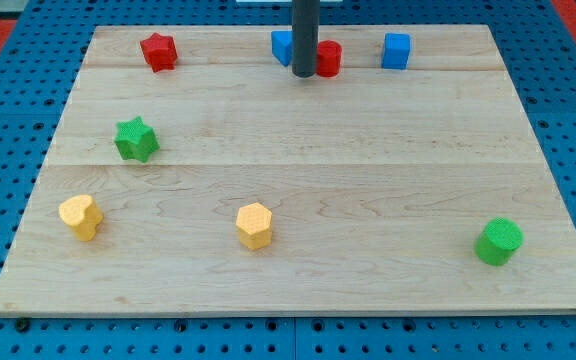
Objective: Push the red circle in between the blue cube
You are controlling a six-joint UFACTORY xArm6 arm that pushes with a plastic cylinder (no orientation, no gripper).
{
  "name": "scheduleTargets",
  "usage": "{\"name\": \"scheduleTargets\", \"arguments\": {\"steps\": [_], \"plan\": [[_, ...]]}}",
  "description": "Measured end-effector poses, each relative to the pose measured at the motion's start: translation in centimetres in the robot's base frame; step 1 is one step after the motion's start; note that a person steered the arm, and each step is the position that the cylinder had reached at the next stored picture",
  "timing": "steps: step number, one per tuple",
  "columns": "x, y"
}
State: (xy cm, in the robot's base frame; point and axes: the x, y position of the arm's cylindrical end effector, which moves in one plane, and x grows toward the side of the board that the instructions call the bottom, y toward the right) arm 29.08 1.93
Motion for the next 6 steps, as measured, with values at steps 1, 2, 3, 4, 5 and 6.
{"name": "scheduleTargets", "arguments": {"steps": [1, 2, 3, 4, 5, 6], "plan": [[-0.2, 1.3], [-1.0, 1.6], [-1.3, 2.0], [-1.4, 3.1], [-1.4, 3.6], [5.5, -2.8]]}}
